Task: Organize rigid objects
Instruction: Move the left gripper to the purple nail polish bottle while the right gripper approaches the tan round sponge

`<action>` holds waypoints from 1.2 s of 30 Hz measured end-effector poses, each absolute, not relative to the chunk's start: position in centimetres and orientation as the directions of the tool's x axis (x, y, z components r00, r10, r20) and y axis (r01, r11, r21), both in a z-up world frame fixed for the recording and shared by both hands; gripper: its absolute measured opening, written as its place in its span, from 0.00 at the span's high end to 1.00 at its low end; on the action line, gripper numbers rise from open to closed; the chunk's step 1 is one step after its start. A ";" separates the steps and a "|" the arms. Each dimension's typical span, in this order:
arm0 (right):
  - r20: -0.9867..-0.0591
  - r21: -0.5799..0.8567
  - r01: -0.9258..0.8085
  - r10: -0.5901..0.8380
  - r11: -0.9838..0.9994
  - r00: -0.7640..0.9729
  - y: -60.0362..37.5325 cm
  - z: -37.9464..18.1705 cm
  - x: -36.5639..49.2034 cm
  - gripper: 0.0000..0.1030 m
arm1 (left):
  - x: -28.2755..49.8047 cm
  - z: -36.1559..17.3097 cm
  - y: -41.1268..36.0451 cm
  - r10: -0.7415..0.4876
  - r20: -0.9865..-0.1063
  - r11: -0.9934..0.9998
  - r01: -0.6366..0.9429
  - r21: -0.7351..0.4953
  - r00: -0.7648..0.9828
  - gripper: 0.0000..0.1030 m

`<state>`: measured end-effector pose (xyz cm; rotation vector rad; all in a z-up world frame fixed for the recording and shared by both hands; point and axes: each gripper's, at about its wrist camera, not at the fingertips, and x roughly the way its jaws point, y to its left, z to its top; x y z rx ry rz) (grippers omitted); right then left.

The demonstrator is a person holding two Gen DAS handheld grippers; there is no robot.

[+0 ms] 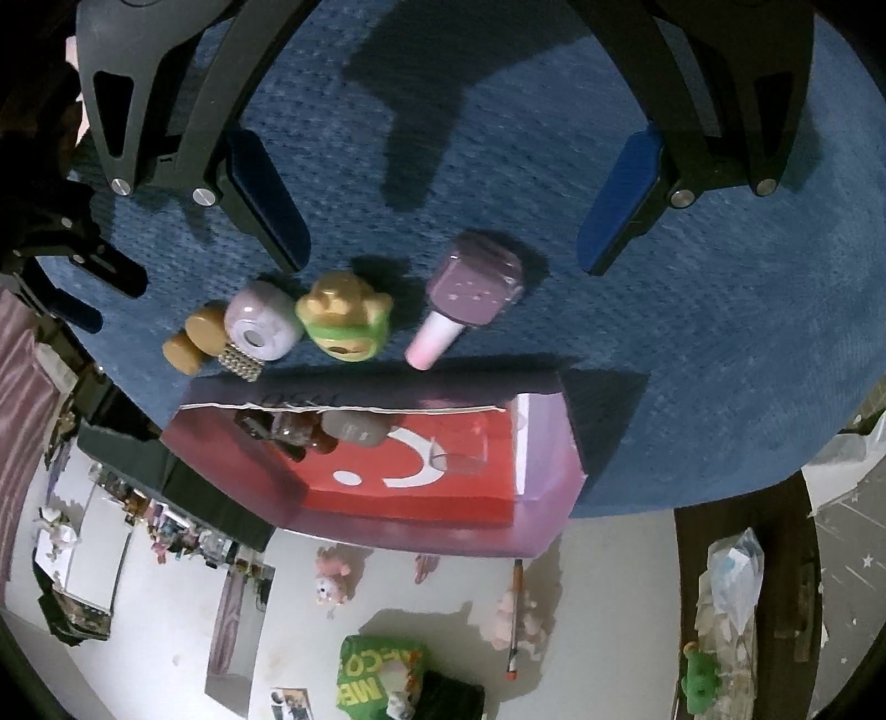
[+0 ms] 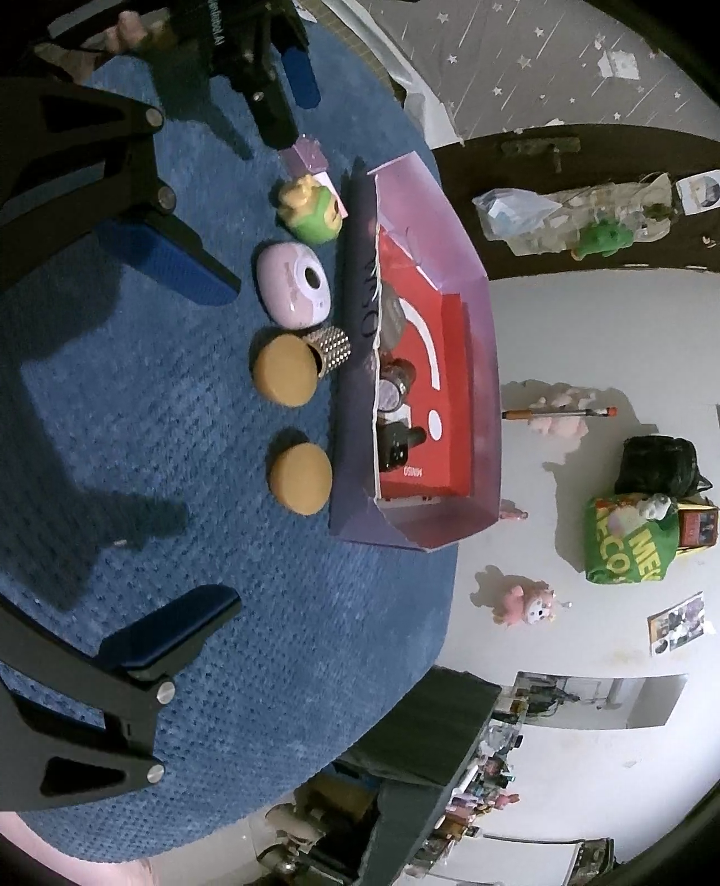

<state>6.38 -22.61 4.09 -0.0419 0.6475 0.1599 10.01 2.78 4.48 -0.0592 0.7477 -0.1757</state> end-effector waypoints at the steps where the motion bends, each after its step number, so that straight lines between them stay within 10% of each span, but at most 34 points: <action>1: -0.609 0.007 -0.163 0.133 0.987 0.782 -22.7 4.1 6.6 0.00 | 10.2 4.6 3.1 -0.187 -0.675 0.982 0.146 -0.118 0.713 0.05; 24: -0.770 0.048 -0.226 0.180 0.973 0.612 -25.3 2.9 14.8 0.21 | 14.8 4.0 3.0 -0.191 -0.772 0.955 0.296 -0.004 0.606 0.22; 27: -0.775 0.064 -0.226 0.191 0.972 0.603 -25.5 2.8 15.3 0.21 | 15.4 3.5 3.2 -0.204 -0.790 0.953 0.303 -0.024 0.579 0.43; 36: -0.769 0.070 -0.237 0.204 0.969 0.606 -25.3 2.8 15.8 0.39 | 15.5 3.1 3.0 -0.216 -0.785 0.948 0.317 -0.026 0.581 0.58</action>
